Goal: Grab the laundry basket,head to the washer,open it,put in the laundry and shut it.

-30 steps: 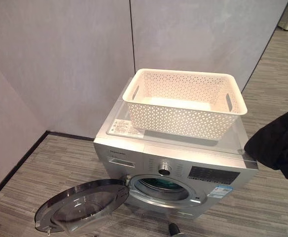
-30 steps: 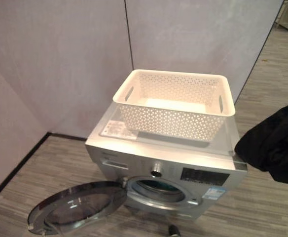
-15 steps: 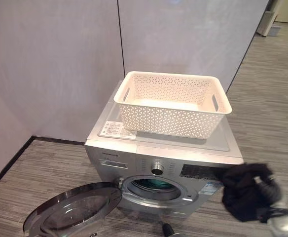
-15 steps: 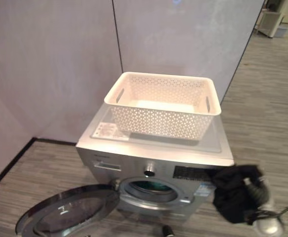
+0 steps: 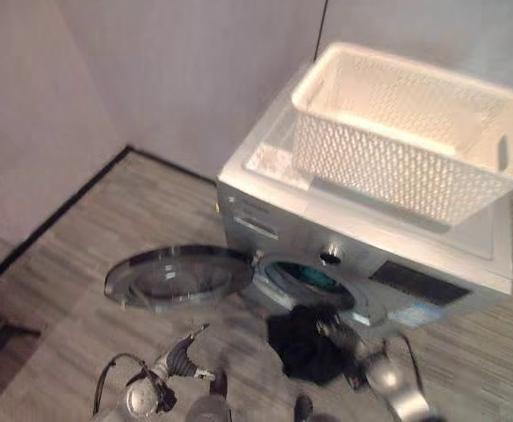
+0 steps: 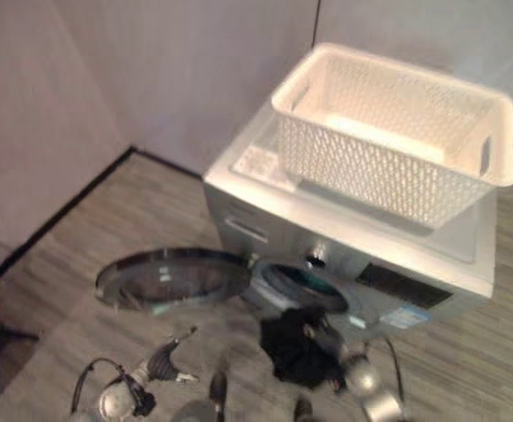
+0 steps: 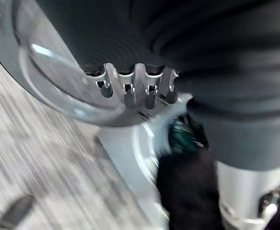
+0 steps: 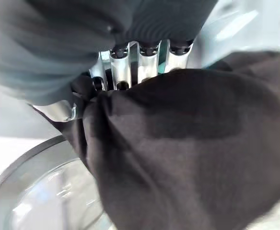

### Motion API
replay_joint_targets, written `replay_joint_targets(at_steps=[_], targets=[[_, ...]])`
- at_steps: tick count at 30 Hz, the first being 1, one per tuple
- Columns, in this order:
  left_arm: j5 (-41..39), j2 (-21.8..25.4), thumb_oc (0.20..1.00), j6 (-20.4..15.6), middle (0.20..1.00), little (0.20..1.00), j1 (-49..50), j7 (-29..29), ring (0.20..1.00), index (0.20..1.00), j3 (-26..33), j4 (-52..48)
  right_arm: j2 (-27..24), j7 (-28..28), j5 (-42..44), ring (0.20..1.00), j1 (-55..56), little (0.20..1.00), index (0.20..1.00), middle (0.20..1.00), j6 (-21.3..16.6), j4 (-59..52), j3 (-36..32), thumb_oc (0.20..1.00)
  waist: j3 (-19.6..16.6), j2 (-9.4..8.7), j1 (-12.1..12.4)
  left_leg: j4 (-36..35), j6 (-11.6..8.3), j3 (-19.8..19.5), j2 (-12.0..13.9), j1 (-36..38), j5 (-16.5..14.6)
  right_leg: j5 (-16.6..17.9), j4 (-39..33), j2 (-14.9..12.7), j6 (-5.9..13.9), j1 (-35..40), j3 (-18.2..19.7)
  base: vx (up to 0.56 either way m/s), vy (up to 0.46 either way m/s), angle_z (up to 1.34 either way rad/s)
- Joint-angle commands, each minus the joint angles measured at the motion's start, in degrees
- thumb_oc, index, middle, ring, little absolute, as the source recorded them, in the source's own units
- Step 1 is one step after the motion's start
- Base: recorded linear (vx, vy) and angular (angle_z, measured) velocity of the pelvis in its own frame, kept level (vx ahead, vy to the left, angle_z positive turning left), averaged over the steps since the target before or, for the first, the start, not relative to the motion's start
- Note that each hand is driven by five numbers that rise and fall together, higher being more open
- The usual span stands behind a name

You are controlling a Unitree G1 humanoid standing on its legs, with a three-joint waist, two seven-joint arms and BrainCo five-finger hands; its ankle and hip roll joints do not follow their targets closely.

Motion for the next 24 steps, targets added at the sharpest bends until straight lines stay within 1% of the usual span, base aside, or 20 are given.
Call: replay_joint_targets(at_steps=[1, 4, 5, 7, 11, 14, 16, 17, 18, 24], targets=[[-1.81, -0.27, 1.0, -3.57, 1.0, 1.0, -7.75, -1.53, 1.0, 1.0, -0.4, -0.4, 0.37, -1.26, 4.81, 0.2, -2.12, 0.2, 0.2, 0.2, -4.75, -6.67, -0.35, 0.2, 1.45, -6.14, -1.59, 4.11, 1.88, -2.35, -4.2, -2.94, -7.38, -1.31, 2.85, -4.9, 2.73, -1.45, 0.23, -0.2, -0.095, 0.35], [-1.79, -1.66, 1.0, -3.57, 1.0, 1.0, -10.09, -1.1, 1.0, 1.0, -1.92, -0.11, 0.28, -2.14, 5.51, 0.2, -3.74, 0.2, 0.2, 0.2, -4.88, -7.25, -0.07, 0.2, 2.27, -5.94, -1.96, 3.38, 1.42, -3.79, -4.1, -4.13, -6.2, -1.28, 2.83, -4.36, 2.2, -2.36, -0.65, -0.13, -0.07, 0.39], [-1.39, -3.21, 1.0, -3.19, 1.0, 1.0, -11.96, -0.26, 1.0, 1.0, -2.76, 0.58, 0.19, -2.84, 6.04, 0.2, -4.93, 0.2, 0.2, 0.2, -4.97, -8.55, 0.19, 0.2, 2.64, -5.98, -2.0, 2.6, 1.15, -4.45, -3.8, -4.62, -5.42, -1.17, 2.79, -4.05, 2.01, -2.99, -1.08, -0.05, -0.046, 0.36], [-1.13, -4.58, 1.0, -3.04, 1.0, 1.0, -13.83, 0.61, 1.0, 1.0, -3.38, 1.04, 0.02, -3.67, 6.29, 0.2, -5.89, 0.2, 0.2, 0.2, -4.91, -9.6, 0.1, 0.2, 2.98, -5.96, -2.16, 1.7, 0.97, -4.86, -3.63, -5.08, -4.48, -1.12, 3.17, -3.84, 1.89, -3.88, -1.66, -0.05, -0.042, 0.17], [-2.39, -7.15, 1.0, -2.32, 1.0, 1.0, -18.67, 1.95, 1.0, 1.0, -5.54, 2.54, 0.33, -5.67, 7.88, 0.2, -8.26, 0.2, 0.2, 0.2, -5.26, -12.22, 0.14, 0.2, 4.45, -5.85, -2.42, -0.84, 0.62, -4.93, -3.28, -5.38, -2.58, -1.62, 4.95, -3.61, 1.61, -6.14, -2.37, -0.03, -0.009, 0.04], [-4.09, -8.23, 1.0, -2.23, 1.0, 1.0, -22.28, 2.42, 1.0, 1.0, -7.43, 2.84, 0.59, -6.72, 9.02, 0.2, -10.4, 0.2, 0.2, 0.2, -5.59, -14.09, 0.42, 0.2, 5.52, -5.75, -2.71, -2.34, 0.33, -4.64, -2.92, -5.69, -1.55, -1.68, 6.03, -3.67, 1.48, -7.74, -2.72, -0.03, -0.004, 0.1], [-4.61, -8.57, 1.0, -2.25, 1.0, 1.0, -23.69, 2.45, 1.0, 1.0, -8.26, 2.94, 0.71, -7.15, 9.48, 0.2, -11.31, 0.2, 0.2, 0.2, -5.71, -14.7, 0.47, 0.2, 5.94, -5.67, -2.8, -2.57, 0.25, -4.54, -2.8, -5.96, -1.31, -1.66, 6.4, -3.75, 1.53, -8.32, -2.94, -0.02, 0.002, 0.06], [-4.95, -9.38, 1.0, -2.52, 1.0, 1.0, -26.4, 2.8, 1.0, 1.0, -9.97, 3.48, 0.77, -8.24, 9.93, 0.2, -13.14, 0.2, 0.2, 0.2, -6.17, -15.77, 0.43, 0.2, 6.99, -5.64, -2.99, -2.29, 0.11, -4.35, -2.71, -6.68, -1.21, -1.5, 6.92, -3.94, 1.53, -9.33, -3.15, -0.03, 0.008, 0.05], [-4.98, -9.59, 1.0, -2.67, 1.0, 1.0, -27.38, 2.89, 1.0, 1.0, -10.6, 3.68, 0.84, -8.69, 10.11, 0.2, -13.8, 0.2, 0.2, 0.2, -6.44, -16.36, 0.41, 0.2, 7.31, -5.63, -3.12, -2.09, 0.05, -4.26, -2.77, -6.97, -1.32, -1.34, 6.92, -4.03, 1.57, -9.64, -3.08, -0.03, 0.008, 0.06], [-4.05, -11.5, 1.0, -2.92, 1.0, 1.0, -31.46, 5.09, 1.0, 1.0, -12.84, 5.5, 2.36, -11.39, 10.94, 0.2, -18.7, 0.2, 0.2, 0.2, -7.5, -18.53, 0.59, 0.2, 8.98, -5.97, -3.4, -0.77, -0.05, -3.06, -2.48, -9.06, -1.76, -0.24, 6.73, -4.28, 2.02, -11.87, -2.34, -0.01, 0.012, -0.01]])
